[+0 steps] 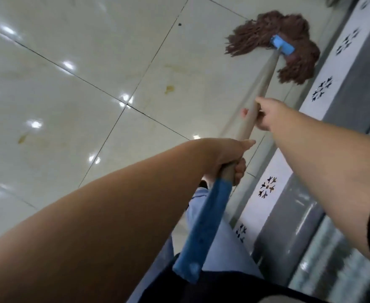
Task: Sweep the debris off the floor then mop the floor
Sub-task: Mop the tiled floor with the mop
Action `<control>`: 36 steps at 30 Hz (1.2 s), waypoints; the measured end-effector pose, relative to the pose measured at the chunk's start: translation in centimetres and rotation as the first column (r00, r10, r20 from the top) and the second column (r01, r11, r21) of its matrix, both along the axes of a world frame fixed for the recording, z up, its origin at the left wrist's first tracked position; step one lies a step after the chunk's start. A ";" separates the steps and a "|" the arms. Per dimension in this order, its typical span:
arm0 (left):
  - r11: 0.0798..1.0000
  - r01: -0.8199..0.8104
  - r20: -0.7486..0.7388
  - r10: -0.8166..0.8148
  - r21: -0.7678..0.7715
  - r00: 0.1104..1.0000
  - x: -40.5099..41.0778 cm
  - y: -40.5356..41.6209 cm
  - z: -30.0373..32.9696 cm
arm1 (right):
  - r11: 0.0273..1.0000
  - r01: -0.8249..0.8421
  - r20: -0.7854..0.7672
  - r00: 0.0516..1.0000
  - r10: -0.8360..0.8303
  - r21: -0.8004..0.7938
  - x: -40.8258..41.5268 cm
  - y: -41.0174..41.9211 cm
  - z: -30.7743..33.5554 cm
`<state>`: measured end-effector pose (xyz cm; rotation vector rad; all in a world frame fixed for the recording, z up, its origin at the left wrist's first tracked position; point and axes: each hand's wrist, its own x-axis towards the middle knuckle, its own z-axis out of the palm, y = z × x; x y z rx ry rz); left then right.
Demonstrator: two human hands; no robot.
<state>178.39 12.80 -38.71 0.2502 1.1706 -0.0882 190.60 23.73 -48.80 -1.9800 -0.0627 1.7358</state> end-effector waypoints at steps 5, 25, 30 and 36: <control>0.999 0.007 -0.035 -0.009 -0.036 0.999 -3.7 -3.1 -1.5 | 0.990 -0.137 -0.125 0.983 0.132 -0.036 -1.2 -2.8 -1.7; 0.985 0.140 -0.340 -0.166 -0.100 0.925 -46.9 -45.5 -3.3 | 0.959 -0.084 -0.251 0.968 0.014 -0.270 -43.5 -45.7 -3.1; 0.956 0.129 -0.343 -0.218 -0.264 0.914 -55.6 -57.2 0.8 | 0.868 -0.211 -0.305 0.950 0.073 -0.449 -51.7 -56.6 0.7; 0.952 0.161 -0.366 -0.252 -0.262 0.896 -55.9 -57.1 2.3 | 0.842 -0.303 -0.417 0.903 0.104 -0.446 -51.5 -56.6 0.7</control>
